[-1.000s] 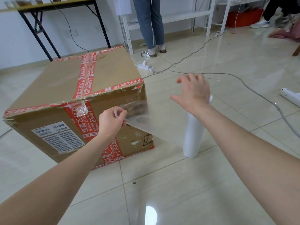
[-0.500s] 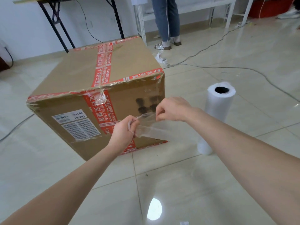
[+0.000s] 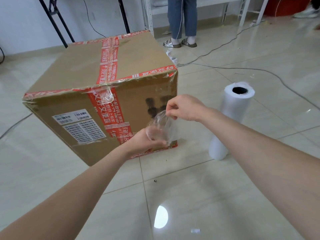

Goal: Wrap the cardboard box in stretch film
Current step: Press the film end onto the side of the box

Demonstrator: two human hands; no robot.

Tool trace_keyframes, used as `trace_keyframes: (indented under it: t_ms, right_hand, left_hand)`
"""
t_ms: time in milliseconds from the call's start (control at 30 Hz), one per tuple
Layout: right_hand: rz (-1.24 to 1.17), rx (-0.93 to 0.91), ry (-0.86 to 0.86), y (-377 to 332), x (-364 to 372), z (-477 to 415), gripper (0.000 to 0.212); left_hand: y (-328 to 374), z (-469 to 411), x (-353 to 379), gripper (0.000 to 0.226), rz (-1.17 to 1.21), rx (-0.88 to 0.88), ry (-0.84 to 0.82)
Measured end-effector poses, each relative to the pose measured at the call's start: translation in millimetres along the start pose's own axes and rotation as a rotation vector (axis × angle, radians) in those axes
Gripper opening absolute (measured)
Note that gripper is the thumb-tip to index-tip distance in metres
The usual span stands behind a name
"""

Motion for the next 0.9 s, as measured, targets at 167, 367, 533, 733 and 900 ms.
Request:
trace_keyframes:
  t_ms: [167,367,533,733,900]
  right_hand:
    - [-0.040,-0.011,0.030,3,-1,1,0.026]
    - [-0.100,-0.002,0.041,4,2,0,0.019]
    - [-0.193,-0.013,0.002,5,8,-2,0.014]
    - [-0.317,0.020,0.073,15,0,6,0.018]
    - [-0.299,0.041,0.079,20,4,5,0.022]
  left_hand:
    - [-49,4,-9,0.018,-0.425,-0.291,-0.229]
    - [-16,14,-32,0.123,-0.005,-0.150,0.045]
    - [38,3,-8,0.112,0.160,0.036,0.051]
    - [7,-12,35,0.017,-0.102,-0.058,-0.096]
    - [-30,-20,49,0.016,-0.248,-0.144,-0.199]
Point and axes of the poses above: each hand's wrist, its own z-axis away from the middle knuckle, its own x-axis out of the palm, y = z × x, the point moved 3 cm from there along -z, towards the middle knuckle, and after that the axes turned 13 degrees about -x, right-handed, at the moved point
